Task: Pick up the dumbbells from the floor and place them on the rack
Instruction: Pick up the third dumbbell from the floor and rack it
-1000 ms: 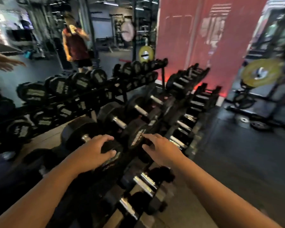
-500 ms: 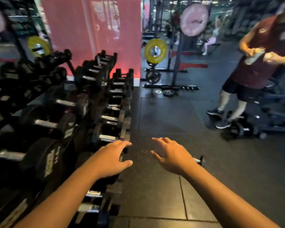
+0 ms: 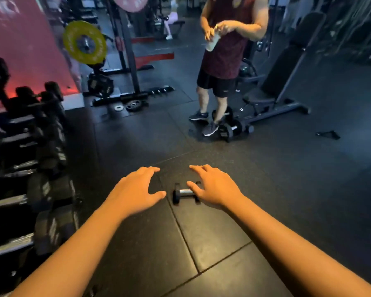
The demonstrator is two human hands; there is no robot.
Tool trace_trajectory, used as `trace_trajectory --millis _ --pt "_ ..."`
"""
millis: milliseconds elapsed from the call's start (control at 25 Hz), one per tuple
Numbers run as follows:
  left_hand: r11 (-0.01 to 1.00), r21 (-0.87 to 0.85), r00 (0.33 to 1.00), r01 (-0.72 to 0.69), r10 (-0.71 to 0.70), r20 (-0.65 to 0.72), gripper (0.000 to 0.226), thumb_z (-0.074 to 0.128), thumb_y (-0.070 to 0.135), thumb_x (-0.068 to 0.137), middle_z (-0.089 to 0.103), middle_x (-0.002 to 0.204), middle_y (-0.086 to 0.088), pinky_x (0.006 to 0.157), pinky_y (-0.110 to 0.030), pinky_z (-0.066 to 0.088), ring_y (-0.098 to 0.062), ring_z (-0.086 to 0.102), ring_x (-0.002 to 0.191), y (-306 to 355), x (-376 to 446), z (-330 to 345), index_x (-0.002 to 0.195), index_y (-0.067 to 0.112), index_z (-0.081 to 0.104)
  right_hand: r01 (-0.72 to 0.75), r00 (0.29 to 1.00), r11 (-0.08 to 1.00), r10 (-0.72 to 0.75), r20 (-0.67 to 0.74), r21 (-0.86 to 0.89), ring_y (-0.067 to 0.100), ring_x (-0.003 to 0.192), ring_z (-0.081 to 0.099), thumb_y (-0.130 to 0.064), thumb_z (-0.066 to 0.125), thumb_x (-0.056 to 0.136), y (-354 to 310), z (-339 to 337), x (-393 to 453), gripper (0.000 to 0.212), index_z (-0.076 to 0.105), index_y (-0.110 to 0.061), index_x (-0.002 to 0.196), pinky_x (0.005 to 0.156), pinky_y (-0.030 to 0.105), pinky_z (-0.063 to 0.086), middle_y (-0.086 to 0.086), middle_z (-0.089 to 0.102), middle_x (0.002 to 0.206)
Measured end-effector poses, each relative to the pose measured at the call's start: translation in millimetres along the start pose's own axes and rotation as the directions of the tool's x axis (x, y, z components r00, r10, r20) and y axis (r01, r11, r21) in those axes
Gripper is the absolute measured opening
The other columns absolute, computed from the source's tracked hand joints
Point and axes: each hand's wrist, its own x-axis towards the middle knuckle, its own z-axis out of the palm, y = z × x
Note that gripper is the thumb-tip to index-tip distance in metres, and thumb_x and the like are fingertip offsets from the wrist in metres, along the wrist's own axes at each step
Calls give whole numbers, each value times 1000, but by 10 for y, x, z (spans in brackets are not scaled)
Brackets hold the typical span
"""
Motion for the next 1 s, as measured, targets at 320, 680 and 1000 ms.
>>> trace_trajectory --millis 320,680,1000 --pt "988 154 1000 7 -5 -15 77 56 65 89 40 157 0 115 -49 35 -23 39 142 -200 1523 531 154 30 34 -194 978 981 193 80 1 30 127 52 -58 39 98 1025 497 928 61 35 -29 151 101 44 45 5 49 145" --pt "958 242 964 156 -201 176 84 48 69 90 16 167 -10 119 -60 20 -41 16 151 -1028 3399 1582 160 36 16 -373 900 927 370 229 -30 30 126 51 -54 42 98 1882 1494 2368 60 36 -27 151 98 43 46 6 44 147" --pt "894 335 904 296 -376 203 96 38 78 87 9 169 -14 117 -65 16 -49 14 149 -1489 4641 2737 162 31 -2 -398 857 917 355 374 42 33 122 52 -50 46 96 2717 2861 3697 63 33 -26 153 93 44 48 8 45 145"
